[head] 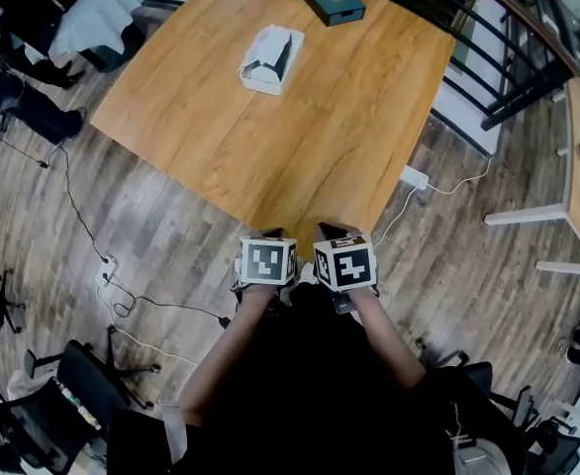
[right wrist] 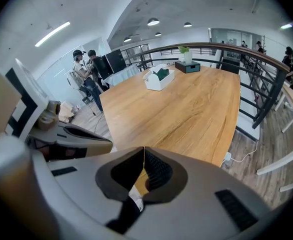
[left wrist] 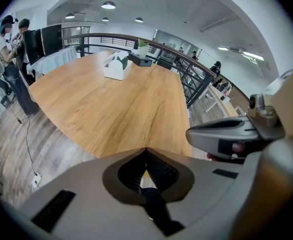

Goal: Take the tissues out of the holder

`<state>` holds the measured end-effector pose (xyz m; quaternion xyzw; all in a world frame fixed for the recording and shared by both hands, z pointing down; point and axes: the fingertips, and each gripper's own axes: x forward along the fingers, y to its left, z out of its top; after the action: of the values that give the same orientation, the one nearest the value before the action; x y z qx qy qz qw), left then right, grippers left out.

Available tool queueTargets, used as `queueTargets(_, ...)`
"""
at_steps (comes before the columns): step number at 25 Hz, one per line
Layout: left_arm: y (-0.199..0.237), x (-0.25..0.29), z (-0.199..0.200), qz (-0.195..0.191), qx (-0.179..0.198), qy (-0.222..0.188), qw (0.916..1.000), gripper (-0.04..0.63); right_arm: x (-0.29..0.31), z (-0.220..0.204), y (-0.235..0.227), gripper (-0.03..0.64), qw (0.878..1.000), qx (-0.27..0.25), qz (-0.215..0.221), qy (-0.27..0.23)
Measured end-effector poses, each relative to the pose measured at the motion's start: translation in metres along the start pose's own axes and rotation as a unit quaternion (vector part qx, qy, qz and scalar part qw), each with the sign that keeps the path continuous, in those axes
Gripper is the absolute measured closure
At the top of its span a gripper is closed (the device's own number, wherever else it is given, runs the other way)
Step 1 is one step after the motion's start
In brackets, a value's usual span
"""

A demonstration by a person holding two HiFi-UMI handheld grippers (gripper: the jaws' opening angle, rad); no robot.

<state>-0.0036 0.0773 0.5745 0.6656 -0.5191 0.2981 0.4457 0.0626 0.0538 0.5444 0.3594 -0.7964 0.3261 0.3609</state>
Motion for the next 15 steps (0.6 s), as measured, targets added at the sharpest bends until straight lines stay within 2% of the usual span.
queueTargets(6,0.010,0.012,0.021,0.009,-0.020,0.003,0.9998,0.588,0.021,0.024,-0.007,0.604,1.000,-0.007,0.019,0.008)
queueTargets(8,0.016,0.020,0.021,0.001,-0.020,0.001,0.9998,0.588,0.027,0.031,-0.004,0.604,1.000,-0.007,0.021,0.008)
queueTargets(11,0.026,0.026,0.031,-0.001,-0.019,0.000,0.9998,0.588,0.036,0.043,-0.005,0.604,1.000,-0.005,0.013,0.009)
queueTargets(15,0.039,0.017,0.066,0.013,-0.010,0.010,0.9998,0.588,0.051,0.071,-0.017,0.604,1.000,0.008,-0.003,0.000)
